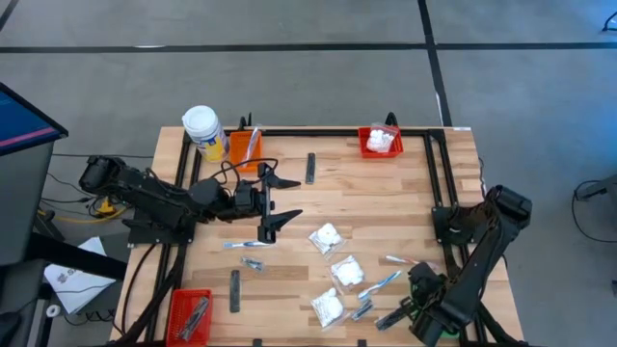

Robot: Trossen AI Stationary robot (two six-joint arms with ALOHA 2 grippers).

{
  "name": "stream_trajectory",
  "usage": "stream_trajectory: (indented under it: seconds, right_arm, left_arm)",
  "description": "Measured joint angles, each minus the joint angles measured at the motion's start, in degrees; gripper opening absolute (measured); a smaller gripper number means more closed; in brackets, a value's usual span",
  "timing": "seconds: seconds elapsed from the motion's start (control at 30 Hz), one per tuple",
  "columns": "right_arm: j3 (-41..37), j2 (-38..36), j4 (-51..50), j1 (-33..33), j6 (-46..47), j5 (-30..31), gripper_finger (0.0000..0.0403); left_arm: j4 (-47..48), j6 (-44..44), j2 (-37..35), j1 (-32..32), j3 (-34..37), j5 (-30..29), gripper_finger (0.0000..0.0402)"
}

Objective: Pick & Place Travel size toiletries
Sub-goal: Stack the top cotton pack on top of the cotton pack in the red bin

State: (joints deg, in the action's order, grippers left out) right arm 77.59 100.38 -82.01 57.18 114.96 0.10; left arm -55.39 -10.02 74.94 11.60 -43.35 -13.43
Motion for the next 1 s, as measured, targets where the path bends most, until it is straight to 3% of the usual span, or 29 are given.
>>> stream_trajectory:
  seconds: [0.17, 0.37, 0.47, 1.0]
  right_arm:
    - [4.4, 0.0, -2.9, -1.1, -7.2, 9.2, 0.0128]
    - [6.8, 0.0, -3.0, -3.0, -29.4, 15.0, 0.0122]
    - [6.8, 0.0, -3.9, -4.8, -34.3, 16.3, 0.0121]
    - [6.8, 0.0, -0.4, -9.0, -59.1, 35.3, 0.0122]
  left_arm:
    - [0.5, 1.4, 0.0, 0.0, 0.0, 0.1, 0.0296]
    - [1.6, 2.0, 0.0, 0.9, 0.0, 0.1, 0.0296]
    - [2.1, 2.0, 0.0, 1.9, 0.0, 0.0, 0.0296]
    - [4.0, 5.8, 0.0, 7.8, 0.0, 0.0, 0.0296]
